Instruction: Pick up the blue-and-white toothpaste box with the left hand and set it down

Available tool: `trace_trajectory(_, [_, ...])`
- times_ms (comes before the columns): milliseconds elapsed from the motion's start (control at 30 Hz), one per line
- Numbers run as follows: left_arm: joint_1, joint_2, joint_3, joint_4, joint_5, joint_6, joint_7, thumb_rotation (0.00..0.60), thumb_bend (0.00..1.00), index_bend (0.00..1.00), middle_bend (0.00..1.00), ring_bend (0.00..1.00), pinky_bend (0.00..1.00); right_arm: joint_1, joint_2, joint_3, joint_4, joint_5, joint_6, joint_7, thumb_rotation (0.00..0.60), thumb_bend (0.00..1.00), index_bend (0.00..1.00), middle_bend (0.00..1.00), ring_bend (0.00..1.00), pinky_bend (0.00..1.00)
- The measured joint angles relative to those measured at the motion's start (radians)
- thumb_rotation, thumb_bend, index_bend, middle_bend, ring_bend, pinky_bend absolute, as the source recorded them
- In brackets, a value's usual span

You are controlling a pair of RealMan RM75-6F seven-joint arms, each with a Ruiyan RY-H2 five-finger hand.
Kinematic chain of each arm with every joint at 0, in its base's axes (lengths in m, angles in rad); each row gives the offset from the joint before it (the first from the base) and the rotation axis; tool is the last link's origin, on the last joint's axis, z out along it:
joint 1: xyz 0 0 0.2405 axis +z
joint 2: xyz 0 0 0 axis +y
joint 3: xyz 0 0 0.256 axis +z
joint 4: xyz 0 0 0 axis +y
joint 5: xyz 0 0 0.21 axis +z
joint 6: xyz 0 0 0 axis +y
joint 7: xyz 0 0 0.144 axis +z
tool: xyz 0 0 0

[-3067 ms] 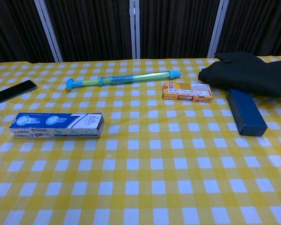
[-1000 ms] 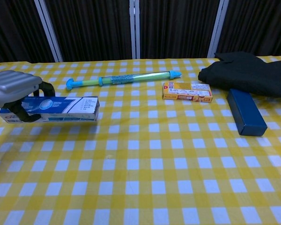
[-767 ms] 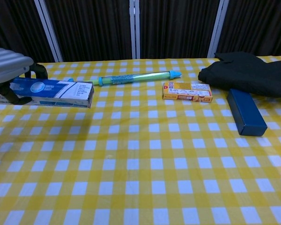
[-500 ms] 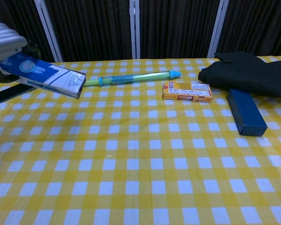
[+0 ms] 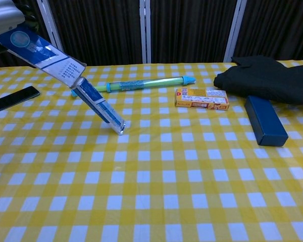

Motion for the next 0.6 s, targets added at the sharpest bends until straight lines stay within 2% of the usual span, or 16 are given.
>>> trace_trajectory(333, [0.03,0.037,-0.027,-0.002,0.05,0.064,-0.041,0.6,0.51,0.41,0.23,0.28,0.34,0.001,-0.001,0.001,0.001,0.004,-0.005,0.0,0.6,0.09,0.07,0.0,0.0,0.0])
trace_trajectory(600, [0.06,0.121,-0.063,-0.055,0.065,0.106,-0.104,0.6,0.5,0.41,0.23,0.28,0.34,0.002,-0.003,-0.001,0.001,0.004,-0.01,-0.007,0.6,0.09,0.07,0.0,0.0,0.0])
